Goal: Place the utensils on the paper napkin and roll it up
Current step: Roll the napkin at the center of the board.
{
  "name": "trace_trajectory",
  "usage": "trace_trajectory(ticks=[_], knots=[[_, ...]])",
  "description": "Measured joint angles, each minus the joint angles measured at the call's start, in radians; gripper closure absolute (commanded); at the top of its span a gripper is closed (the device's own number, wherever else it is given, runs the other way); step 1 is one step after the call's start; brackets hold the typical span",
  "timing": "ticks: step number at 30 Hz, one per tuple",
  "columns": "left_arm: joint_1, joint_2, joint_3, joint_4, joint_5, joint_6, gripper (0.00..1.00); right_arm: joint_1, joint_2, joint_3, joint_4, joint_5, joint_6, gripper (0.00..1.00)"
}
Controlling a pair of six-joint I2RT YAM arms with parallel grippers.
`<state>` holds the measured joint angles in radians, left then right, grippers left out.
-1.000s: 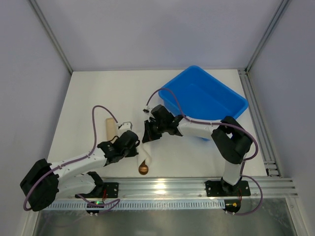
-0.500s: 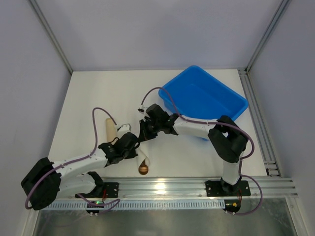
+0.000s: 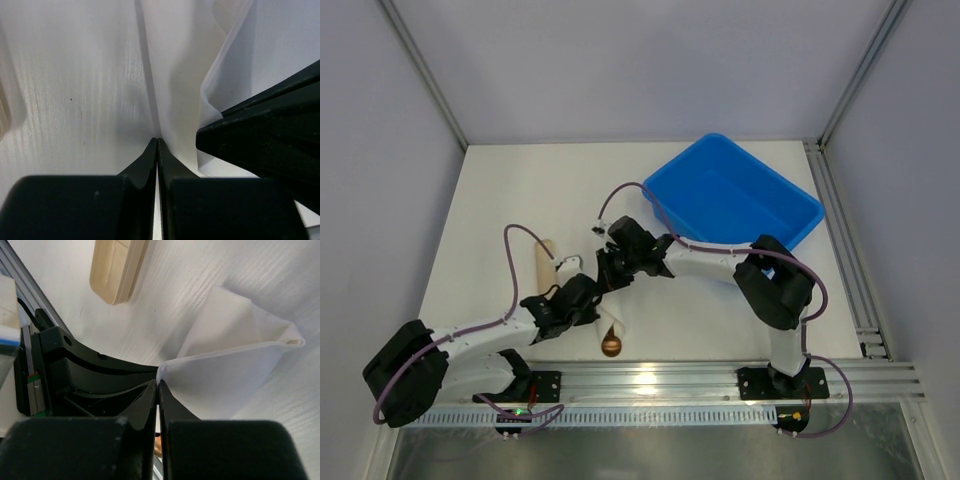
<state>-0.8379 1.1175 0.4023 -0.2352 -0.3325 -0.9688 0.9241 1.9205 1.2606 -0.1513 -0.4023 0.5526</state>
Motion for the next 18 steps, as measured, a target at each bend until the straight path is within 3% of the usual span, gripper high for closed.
trace_trajectory(ticks=[18], knots=[[0.0,0.015,-0.019,0.076,-0.016,-0.005,1.0,0.034,0.035,0.042,-0.006,0.044,0.004,0.96]])
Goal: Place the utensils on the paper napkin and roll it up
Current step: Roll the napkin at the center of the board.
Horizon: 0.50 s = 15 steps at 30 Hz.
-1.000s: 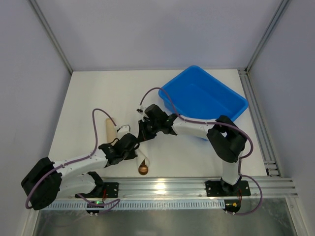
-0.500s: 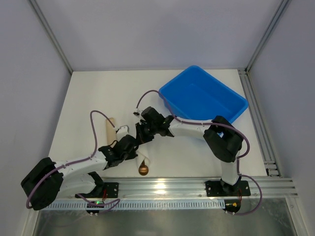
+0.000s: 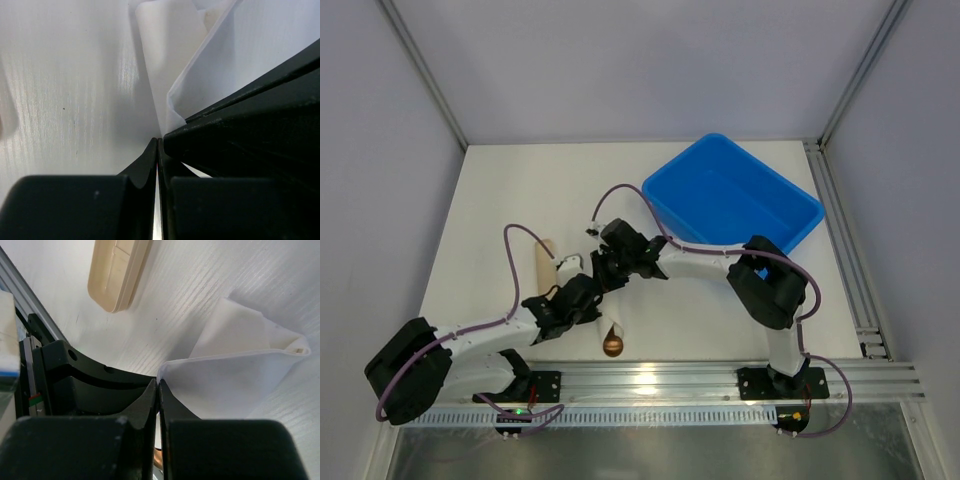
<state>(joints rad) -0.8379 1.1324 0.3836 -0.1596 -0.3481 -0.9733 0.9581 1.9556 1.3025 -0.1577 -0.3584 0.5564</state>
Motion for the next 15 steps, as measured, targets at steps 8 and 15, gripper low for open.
trace_trajectory(ticks=[8,15], knots=[[-0.002,-0.016,-0.014,0.011,0.0,0.0,0.98,0.009,0.002,0.002,0.001,0.016,0.0,0.96],[-0.008,-0.105,-0.02,-0.103,-0.002,-0.013,0.72,0.032,0.013,0.003,-0.001,0.015,-0.002,0.96]])
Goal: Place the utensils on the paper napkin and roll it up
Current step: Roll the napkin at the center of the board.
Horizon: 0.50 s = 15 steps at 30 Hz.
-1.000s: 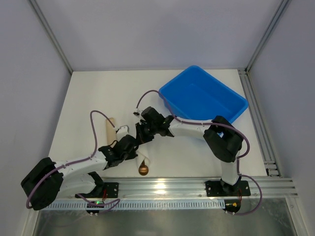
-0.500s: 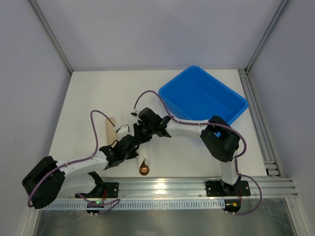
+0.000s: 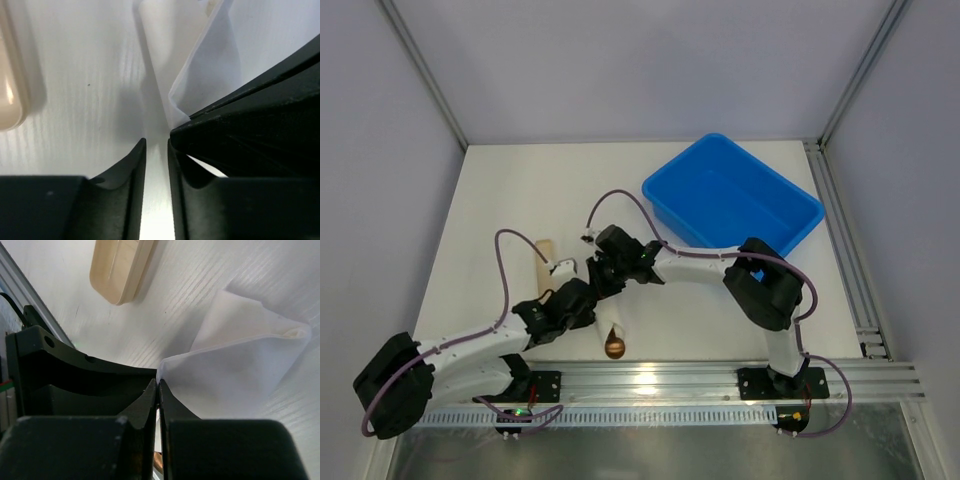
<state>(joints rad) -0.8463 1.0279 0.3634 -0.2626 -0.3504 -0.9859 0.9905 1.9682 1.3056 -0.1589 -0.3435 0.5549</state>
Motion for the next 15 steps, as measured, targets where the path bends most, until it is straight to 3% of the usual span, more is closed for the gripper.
trace_trajectory(ticks=[9,15], knots=[[-0.001,-0.17,0.025,-0.169,-0.026,-0.036,0.6,0.009,0.003,0.0,-0.007,-0.004,-0.003,0.96],[-0.001,-0.251,0.029,-0.175,-0.023,-0.027,0.58,0.009,0.003,0.0,-0.009,-0.004,-0.004,0.94]])
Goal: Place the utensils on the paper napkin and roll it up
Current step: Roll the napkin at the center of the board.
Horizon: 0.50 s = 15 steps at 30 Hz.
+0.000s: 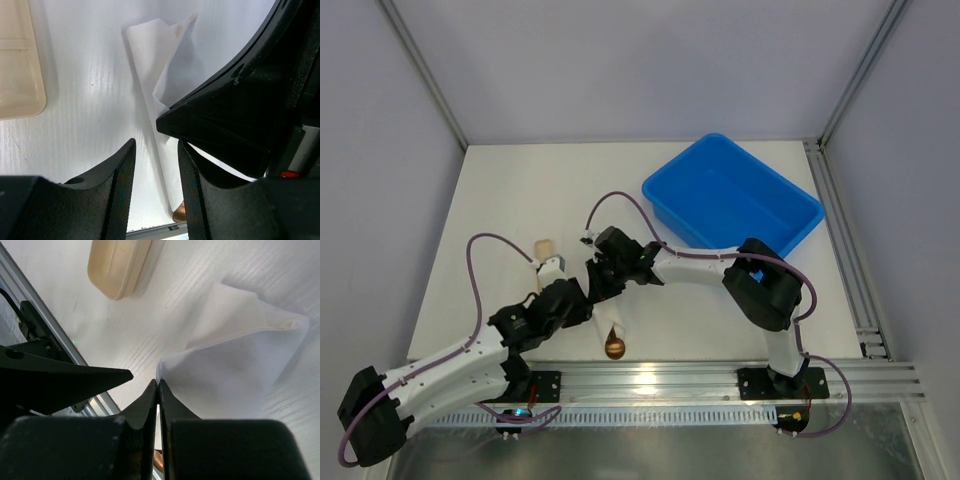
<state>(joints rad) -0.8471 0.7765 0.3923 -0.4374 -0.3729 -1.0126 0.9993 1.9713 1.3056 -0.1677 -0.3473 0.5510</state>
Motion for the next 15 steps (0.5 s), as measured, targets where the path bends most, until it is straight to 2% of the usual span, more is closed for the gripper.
trace_trajectory(ticks=[6,15], knots=[[0.0,0.004,-0.005,0.023,0.026,0.007,0.56,0.0,0.0,0.0,-0.018,0.004,-0.004,0.92],[-0.002,0.067,-0.027,0.084,0.045,0.007,0.62,-0.004,0.005,0.006,-0.02,-0.003,-0.001,0.92]])
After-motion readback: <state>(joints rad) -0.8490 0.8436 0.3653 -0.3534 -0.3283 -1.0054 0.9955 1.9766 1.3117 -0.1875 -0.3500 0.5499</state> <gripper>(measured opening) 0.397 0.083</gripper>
